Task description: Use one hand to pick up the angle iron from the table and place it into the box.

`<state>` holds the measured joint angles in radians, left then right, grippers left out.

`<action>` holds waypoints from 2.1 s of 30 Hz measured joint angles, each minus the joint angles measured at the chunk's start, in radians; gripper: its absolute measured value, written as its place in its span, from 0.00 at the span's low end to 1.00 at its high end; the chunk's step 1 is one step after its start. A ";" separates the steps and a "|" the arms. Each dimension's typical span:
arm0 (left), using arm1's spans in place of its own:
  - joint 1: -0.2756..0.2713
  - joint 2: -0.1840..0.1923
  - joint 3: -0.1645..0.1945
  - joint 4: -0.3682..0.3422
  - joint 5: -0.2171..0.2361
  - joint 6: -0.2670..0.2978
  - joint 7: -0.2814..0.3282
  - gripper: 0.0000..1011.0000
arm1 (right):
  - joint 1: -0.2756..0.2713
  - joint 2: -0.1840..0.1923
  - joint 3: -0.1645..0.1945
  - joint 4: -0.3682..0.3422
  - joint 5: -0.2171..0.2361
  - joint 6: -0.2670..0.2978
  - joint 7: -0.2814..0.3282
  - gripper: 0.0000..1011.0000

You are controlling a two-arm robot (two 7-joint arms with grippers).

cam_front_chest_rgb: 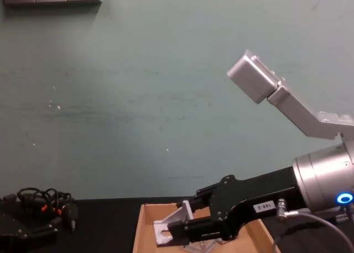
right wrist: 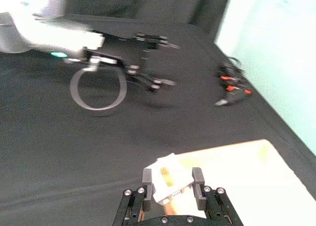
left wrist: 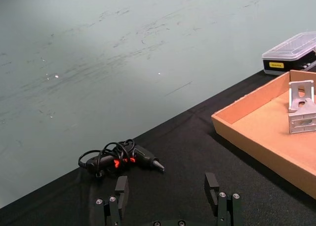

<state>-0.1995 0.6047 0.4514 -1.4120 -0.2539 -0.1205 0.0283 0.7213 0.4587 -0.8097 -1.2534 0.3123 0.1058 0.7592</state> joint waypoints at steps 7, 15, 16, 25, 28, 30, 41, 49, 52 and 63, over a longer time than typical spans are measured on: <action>0.000 0.000 0.000 0.000 0.000 0.000 0.000 1.00 | 0.006 -0.057 0.019 0.090 -0.030 0.011 -0.065 0.48; 0.000 0.000 0.000 0.000 0.000 0.000 0.000 1.00 | 0.027 -0.109 0.016 0.172 -0.067 0.011 -0.075 0.48; 0.000 0.000 0.000 0.000 0.000 0.000 0.000 1.00 | 0.029 -0.116 0.016 0.183 -0.072 0.010 -0.077 0.48; 0.000 0.000 0.000 0.000 0.000 0.000 0.000 1.00 | 0.038 -0.152 0.024 0.245 -0.101 0.002 -0.081 0.48; 0.000 0.000 0.000 0.000 0.000 0.000 0.000 1.00 | 0.038 -0.156 0.027 0.250 -0.107 0.002 -0.082 0.48; 0.000 0.000 0.000 0.000 0.000 0.000 0.000 1.00 | 0.038 -0.159 0.030 0.253 -0.114 0.001 -0.082 0.48; 0.000 0.000 0.000 0.000 0.000 0.000 0.000 1.00 | 0.028 -0.167 0.050 0.256 -0.140 0.008 -0.080 0.48; 0.000 0.000 0.000 0.000 0.000 0.000 0.000 1.00 | 0.019 -0.174 0.066 0.257 -0.153 0.016 -0.076 0.65; 0.000 0.000 0.000 0.000 0.000 0.000 0.000 1.00 | 0.017 -0.176 0.073 0.258 -0.157 0.019 -0.075 0.73; 0.000 0.000 0.000 0.000 0.000 0.000 0.000 1.00 | -0.007 -0.170 0.108 0.228 -0.154 0.018 -0.077 0.99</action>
<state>-0.1995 0.6047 0.4514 -1.4120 -0.2539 -0.1205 0.0283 0.7145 0.2887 -0.7014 -1.0251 0.1579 0.1243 0.6824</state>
